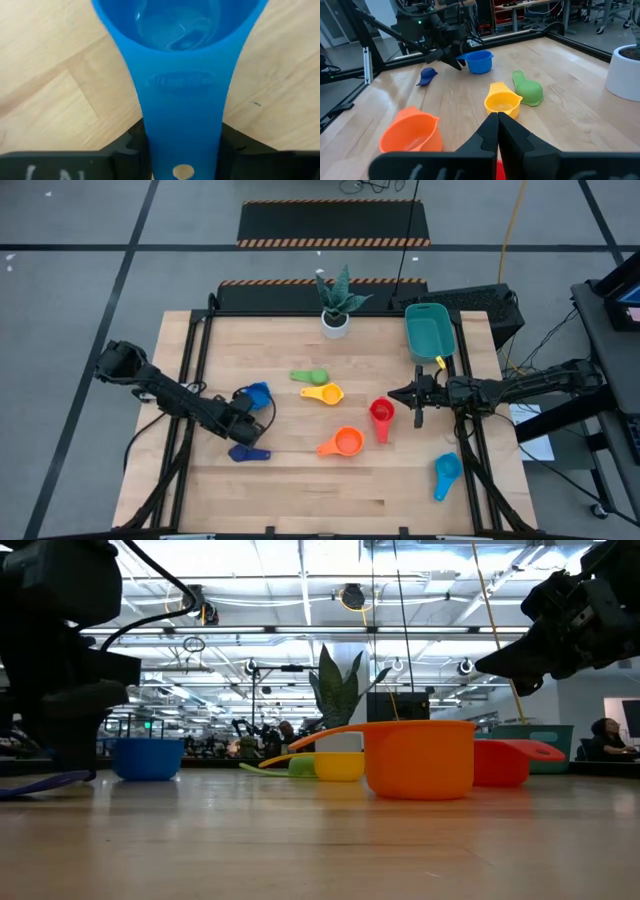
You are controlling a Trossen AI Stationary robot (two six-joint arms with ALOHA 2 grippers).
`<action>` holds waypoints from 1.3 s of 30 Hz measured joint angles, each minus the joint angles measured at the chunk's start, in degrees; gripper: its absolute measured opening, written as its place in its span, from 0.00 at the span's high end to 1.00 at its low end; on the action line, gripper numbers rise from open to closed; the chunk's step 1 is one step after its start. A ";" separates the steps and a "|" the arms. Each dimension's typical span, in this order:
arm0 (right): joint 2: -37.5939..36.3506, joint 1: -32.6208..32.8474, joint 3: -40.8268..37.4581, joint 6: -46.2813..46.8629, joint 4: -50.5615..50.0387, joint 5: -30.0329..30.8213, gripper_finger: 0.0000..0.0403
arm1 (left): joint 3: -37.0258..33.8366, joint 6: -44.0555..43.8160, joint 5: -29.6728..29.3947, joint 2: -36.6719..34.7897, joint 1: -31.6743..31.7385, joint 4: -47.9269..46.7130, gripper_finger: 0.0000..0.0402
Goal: Nest measuring cups in basket
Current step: Stack the blue measuring cup on top of the orange measuring cup
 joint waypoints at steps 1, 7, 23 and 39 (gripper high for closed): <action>0.02 -0.02 -0.02 0.00 0.00 0.02 1.00 | 0.02 0.38 0.00 0.00 -0.05 0.03 0.69; 0.02 0.00 0.00 1.29 0.00 0.08 1.00 | 0.02 2.49 -0.28 0.00 -0.05 0.36 0.69; 3.61 2.45 2.63 -0.32 7.65 -1.40 1.00 | 0.13 23.99 2.32 -8.44 -0.14 22.02 0.70; 41.29 11.16 28.61 -16.80 15.32 -1.42 1.00 | 0.17 35.80 6.93 -10.48 1.34 35.43 0.70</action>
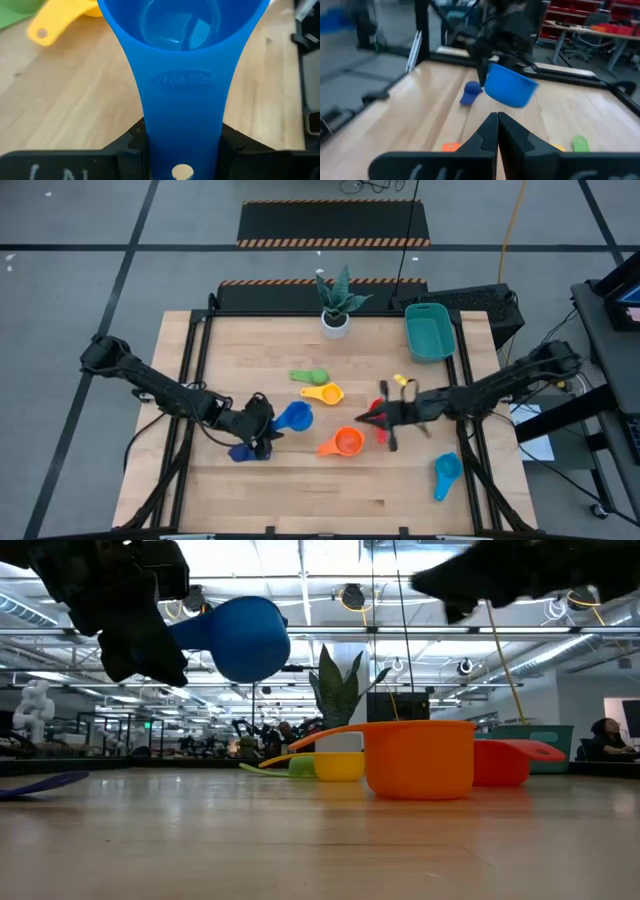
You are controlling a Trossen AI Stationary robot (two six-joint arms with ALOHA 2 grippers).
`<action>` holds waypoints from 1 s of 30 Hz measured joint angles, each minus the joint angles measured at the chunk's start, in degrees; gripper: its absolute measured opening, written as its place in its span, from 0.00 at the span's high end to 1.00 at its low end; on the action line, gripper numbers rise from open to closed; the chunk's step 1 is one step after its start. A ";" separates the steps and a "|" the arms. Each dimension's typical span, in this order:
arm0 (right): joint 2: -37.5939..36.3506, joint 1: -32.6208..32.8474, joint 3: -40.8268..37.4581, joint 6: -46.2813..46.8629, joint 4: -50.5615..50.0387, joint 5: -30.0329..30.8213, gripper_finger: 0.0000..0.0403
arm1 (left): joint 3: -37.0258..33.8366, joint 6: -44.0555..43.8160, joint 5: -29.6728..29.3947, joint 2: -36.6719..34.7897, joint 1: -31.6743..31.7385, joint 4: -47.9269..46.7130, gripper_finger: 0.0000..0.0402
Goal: Nest measuring cups in basket
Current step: Stack the blue measuring cup on top of the orange measuring cup
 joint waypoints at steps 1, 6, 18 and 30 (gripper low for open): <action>2.28 0.26 1.73 -1.82 -0.26 0.00 1.00 | 0.00 0.65 1.02 0.03 -0.01 0.73 0.70; 10.90 0.53 9.30 -7.58 -0.23 -0.09 0.98 | 0.00 5.92 6.81 0.03 -0.88 5.81 0.70; 20.95 0.82 21.23 -17.76 -0.14 -1.14 0.75 | 0.00 10.76 10.89 0.03 -1.81 7.48 0.70; 20.83 0.84 21.33 -22.79 1.48 -1.56 0.77 | 0.00 12.31 11.35 0.03 -2.86 7.53 0.70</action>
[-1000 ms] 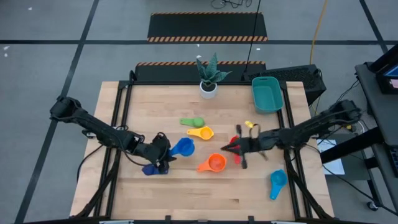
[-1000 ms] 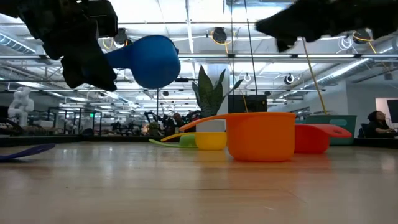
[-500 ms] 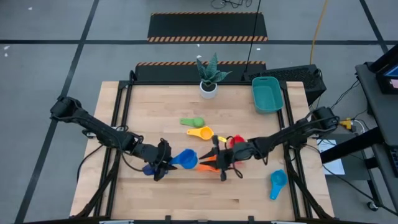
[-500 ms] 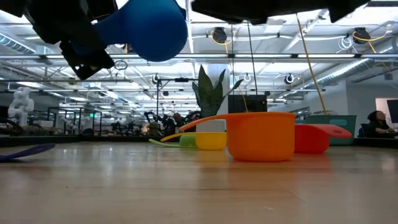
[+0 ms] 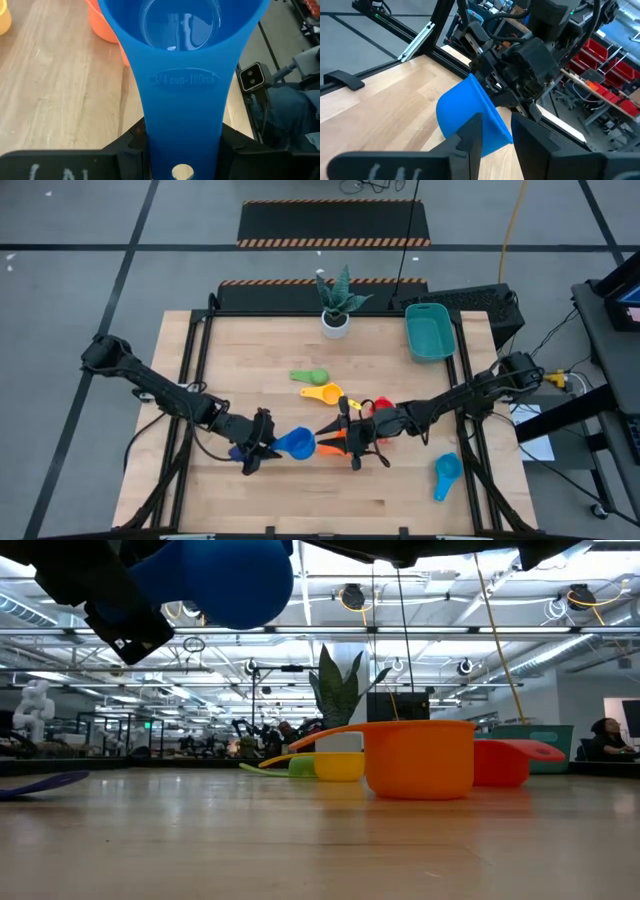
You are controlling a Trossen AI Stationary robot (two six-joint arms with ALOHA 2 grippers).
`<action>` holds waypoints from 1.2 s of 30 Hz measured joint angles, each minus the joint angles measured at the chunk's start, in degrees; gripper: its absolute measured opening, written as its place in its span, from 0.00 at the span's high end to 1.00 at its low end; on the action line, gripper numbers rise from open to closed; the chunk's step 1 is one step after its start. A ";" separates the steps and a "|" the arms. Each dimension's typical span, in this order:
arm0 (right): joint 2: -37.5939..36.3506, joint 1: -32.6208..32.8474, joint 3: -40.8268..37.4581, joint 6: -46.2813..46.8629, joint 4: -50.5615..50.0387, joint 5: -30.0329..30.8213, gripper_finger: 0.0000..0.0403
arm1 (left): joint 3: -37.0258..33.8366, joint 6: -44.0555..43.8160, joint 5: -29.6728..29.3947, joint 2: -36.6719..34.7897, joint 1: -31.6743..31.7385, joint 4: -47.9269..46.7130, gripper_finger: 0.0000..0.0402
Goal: Nest measuring cups in basket
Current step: Stack the blue measuring cup on top of the orange measuring cup
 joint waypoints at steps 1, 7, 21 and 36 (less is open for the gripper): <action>0.00 0.00 0.00 -0.62 0.00 -0.02 0.77 | 0.00 0.00 -0.02 0.00 0.00 0.00 0.70; 1.11 0.03 0.00 -5.82 0.76 0.04 0.77 | 0.00 0.02 -0.02 0.00 0.00 0.02 0.70; 4.20 0.13 -0.02 -10.97 6.09 0.09 0.77 | 0.00 0.11 -0.06 0.00 0.00 -0.16 0.70; 4.17 -0.63 -0.02 -10.16 6.37 -1.50 0.96 | 0.00 0.04 0.04 0.00 0.00 -0.21 0.70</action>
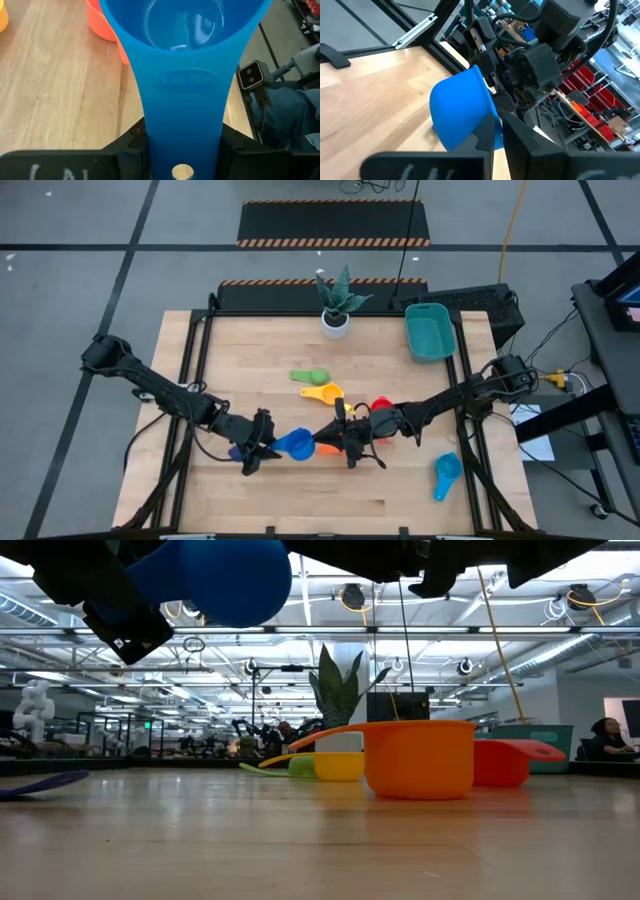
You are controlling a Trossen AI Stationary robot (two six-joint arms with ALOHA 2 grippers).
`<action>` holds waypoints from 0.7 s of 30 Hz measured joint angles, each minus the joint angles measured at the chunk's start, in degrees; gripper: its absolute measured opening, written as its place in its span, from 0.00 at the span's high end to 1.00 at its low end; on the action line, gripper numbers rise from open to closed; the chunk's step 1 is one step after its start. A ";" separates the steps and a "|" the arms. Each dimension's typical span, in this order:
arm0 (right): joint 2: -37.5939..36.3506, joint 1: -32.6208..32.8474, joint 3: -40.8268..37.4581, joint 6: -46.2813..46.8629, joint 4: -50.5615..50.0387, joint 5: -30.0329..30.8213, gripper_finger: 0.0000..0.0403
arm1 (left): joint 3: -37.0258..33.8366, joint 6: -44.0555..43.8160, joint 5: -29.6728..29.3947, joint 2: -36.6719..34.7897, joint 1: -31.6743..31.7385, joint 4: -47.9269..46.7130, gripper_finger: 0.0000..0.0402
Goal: Nest measuring cups in basket
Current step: Stack the blue measuring cup on top of the orange measuring cup
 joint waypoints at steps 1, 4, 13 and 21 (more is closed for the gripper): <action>0.00 0.00 0.00 -0.03 -0.31 0.02 0.96 | 0.00 0.02 0.02 0.00 0.00 -0.06 0.70; 0.00 0.00 -0.02 -0.18 -0.59 -0.02 0.97 | 0.00 -0.02 0.03 0.00 0.00 -0.07 0.70; 0.00 0.00 -0.02 0.02 -1.10 -0.09 0.98 | 0.00 0.15 -0.23 0.00 0.02 0.19 0.56; 0.00 0.00 -0.02 0.29 -1.62 -0.05 1.00 | 0.00 0.50 -1.49 0.00 0.02 0.23 0.38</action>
